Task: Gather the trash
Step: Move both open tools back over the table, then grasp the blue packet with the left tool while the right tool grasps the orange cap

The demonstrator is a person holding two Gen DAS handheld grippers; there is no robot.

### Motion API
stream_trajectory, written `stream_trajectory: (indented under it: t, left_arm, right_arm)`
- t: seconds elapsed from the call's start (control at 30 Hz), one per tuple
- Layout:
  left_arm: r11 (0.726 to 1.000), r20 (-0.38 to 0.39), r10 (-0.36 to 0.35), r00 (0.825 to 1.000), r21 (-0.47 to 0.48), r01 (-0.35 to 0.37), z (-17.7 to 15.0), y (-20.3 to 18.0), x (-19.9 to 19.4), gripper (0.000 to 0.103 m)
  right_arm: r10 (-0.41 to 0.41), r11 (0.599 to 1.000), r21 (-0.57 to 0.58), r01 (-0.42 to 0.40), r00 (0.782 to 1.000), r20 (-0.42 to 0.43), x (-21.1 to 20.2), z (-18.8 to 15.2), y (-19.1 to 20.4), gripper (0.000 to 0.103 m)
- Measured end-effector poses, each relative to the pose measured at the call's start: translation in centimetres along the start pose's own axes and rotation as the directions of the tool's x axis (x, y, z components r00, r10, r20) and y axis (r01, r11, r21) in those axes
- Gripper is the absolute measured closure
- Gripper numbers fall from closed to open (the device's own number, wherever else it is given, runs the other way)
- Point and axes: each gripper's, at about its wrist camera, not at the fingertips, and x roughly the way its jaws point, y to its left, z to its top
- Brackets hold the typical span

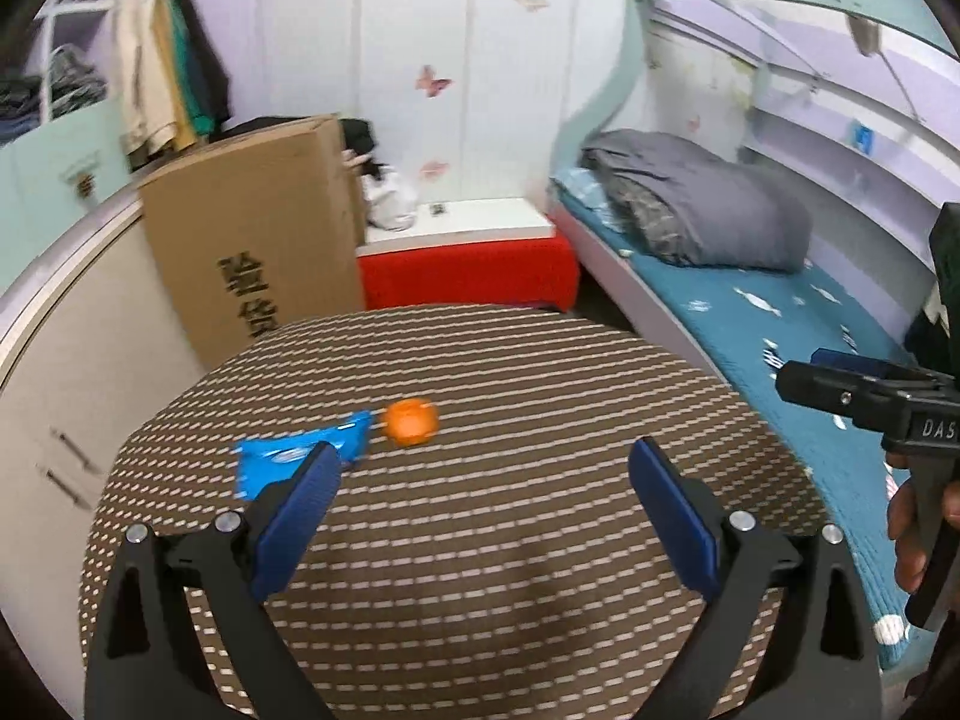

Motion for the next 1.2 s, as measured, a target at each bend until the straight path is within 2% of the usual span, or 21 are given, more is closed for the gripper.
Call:
stream_trajectory:
  t: [0.2,0.4,0.57,0.63,0.7,0.83,0.87,0.9,0.97,1.0,1.03,1.07,1.1,1.13,1.2]
  left_arm:
    - [0.997,-0.017,0.045,0.999,-0.066,-0.046,-1.0,5.3,0.7,0.008]
    - [0.994,-0.038,0.086,0.996,-0.065,-0.088,-1.7,8.3,1.9,0.008]
    - [0.993,-0.058,0.113,0.992,0.043,-0.111,-1.2,8.9,4.0,0.008]
    - [0.989,-0.061,0.123,0.99,0.096,-0.117,-1.0,8.9,4.9,0.008]
    - [0.981,-0.067,0.125,0.99,0.161,-0.113,-0.8,8.9,5.9,0.008]
    - [0.955,-0.09,0.13,0.988,0.279,-0.1,-0.9,8.8,7.8,0.01]
    - [0.947,-0.096,0.128,0.987,0.308,-0.093,-1.0,8.7,8.3,0.014]
    - [0.943,-0.107,0.118,0.987,0.324,-0.078,-0.9,8.8,8.7,0.023]
    - [0.952,-0.127,0.063,0.99,0.307,-0.021,-0.6,9.2,9.1,0.035]
    - [0.958,-0.141,0.032,0.989,0.287,0.01,-0.5,9.5,9.3,0.045]
    - [0.964,-0.156,0.002,0.988,0.263,0.039,-0.3,9.7,9.4,0.059]
    - [0.966,-0.161,-0.01,0.987,0.253,0.051,-0.3,9.7,9.5,0.065]
    - [0.967,-0.164,-0.022,0.986,0.246,0.063,-0.4,9.6,9.5,0.075]
    - [0.968,-0.161,-0.021,0.987,0.245,0.061,-0.5,9.3,9.4,0.08]
    - [0.97,-0.157,-0.011,0.988,0.238,0.049,-0.7,8.9,9.3,0.083]
  right_arm:
    - [0.036,0.996,-0.075,-0.04,0.998,-0.059,4.5,1.0,4.5,0.006]
    - [0.06,0.984,-0.16,-0.08,0.99,-0.124,9.1,1.1,8.5,0.006]
    - [0.065,0.96,-0.258,-0.105,0.985,-0.161,12.3,1.1,11.9,0.007]
    - [0.07,0.952,-0.283,-0.118,0.982,-0.173,13.3,1.1,12.8,0.012]
    - [0.073,0.946,-0.298,-0.127,0.98,-0.185,14.0,1.0,13.3,0.017]
    - [0.08,0.942,-0.307,-0.137,0.978,-0.191,14.8,1.1,13.8,0.02]
    - [0.082,0.94,-0.313,-0.139,0.978,-0.19,14.9,1.1,14.1,0.022]
    - [0.083,0.936,-0.322,-0.143,0.978,-0.192,15.1,1.1,14.5,0.024]
    - [0.083,0.929,-0.338,-0.147,0.977,-0.197,15.6,1.2,15.1,0.03]
    - [0.083,0.928,-0.343,-0.149,0.976,-0.2,16.0,1.3,15.4,0.033]
    - [0.084,0.925,-0.347,-0.153,0.975,-0.205,16.3,1.3,15.7,0.04]
    - [0.084,0.923,-0.352,-0.157,0.973,-0.213,16.6,1.3,16.0,0.049]
    - [0.083,0.92,-0.357,-0.16,0.972,-0.221,17.0,1.2,16.2,0.054]
    - [0.077,0.917,-0.369,-0.152,0.974,-0.211,17.1,1.2,16.5,0.057]
    - [0.076,0.91,-0.386,-0.151,0.976,-0.205,17.2,1.1,16.9,0.073]
